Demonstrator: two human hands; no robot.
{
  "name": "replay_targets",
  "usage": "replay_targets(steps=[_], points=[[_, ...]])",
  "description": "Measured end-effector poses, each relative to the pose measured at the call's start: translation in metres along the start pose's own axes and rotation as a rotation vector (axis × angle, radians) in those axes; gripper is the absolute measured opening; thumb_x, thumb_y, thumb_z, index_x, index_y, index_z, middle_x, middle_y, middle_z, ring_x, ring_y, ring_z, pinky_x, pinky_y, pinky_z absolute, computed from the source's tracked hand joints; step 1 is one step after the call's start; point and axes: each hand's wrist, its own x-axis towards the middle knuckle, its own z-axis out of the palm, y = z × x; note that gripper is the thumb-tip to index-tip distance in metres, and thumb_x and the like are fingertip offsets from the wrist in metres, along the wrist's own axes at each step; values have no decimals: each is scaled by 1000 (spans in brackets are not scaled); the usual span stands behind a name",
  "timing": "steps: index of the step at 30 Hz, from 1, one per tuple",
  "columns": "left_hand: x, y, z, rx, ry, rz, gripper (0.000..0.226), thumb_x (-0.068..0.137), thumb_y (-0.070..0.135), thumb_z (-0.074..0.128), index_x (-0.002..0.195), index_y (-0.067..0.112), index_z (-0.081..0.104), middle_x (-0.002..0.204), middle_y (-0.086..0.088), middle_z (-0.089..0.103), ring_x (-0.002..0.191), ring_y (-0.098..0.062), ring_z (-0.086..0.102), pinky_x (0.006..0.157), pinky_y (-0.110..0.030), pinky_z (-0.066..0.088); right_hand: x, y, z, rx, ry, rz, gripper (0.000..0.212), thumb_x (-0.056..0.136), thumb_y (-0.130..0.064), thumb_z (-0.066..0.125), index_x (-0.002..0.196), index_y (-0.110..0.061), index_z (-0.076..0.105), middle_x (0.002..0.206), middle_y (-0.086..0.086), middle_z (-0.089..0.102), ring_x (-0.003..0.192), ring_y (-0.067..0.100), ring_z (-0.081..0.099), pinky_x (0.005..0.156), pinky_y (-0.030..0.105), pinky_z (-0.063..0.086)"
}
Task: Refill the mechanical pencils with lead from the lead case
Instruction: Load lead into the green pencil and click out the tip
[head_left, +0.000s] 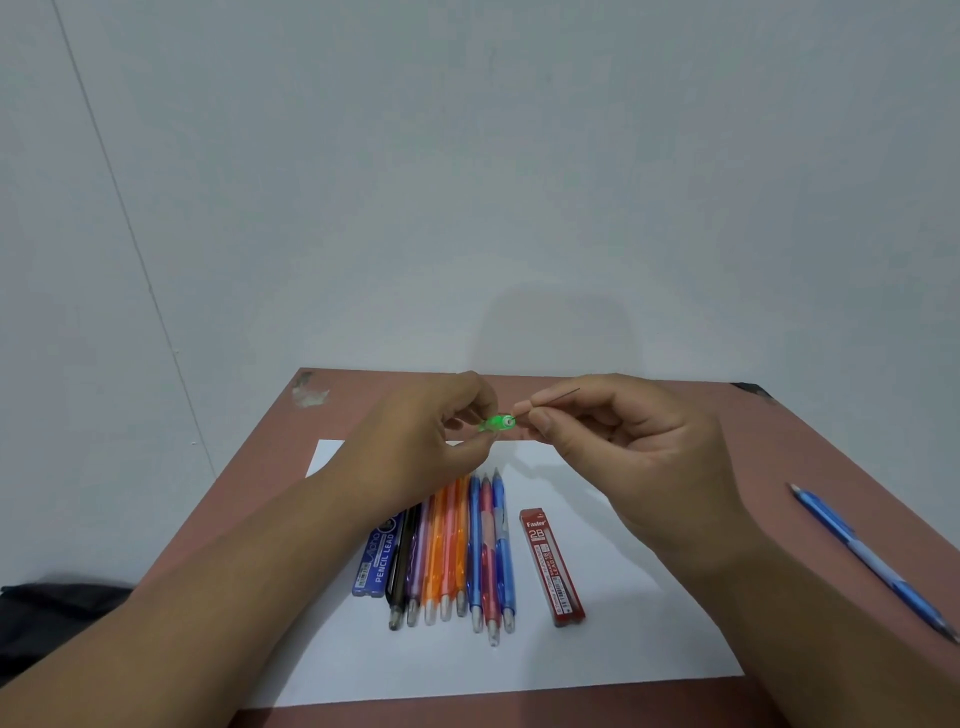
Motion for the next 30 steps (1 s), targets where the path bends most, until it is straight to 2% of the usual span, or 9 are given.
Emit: replay_targets(steps=[11,24,30], points=[[-1,1,-1,-25,-21,-18,14,88,29,75,97,30,65,90,20,66,87,-3,66,78,-33,60,1,2,-1,-73,-8,-55,13,87,-11,73,99,-14,78,93,-8,78,91,11,75,79,19,58],[-2,5,-3,-12,5,13,14,87,26,76,98,27,67,91,17,68,86,-5,66,76,-34,60,2,2,-2,-99,5,-49,15,87,-7,75,97,-19,78,91,-10,78,90,10,75,80,19,58],[-1,3,-2,-7,-3,-6,16,87,28,75,99,32,65,91,20,67,87,-3,65,76,-34,60,3,1,-2,-59,11,-21,20,87,-5,76,95,-23,77,92,-9,78,90,12,75,79,21,58]])
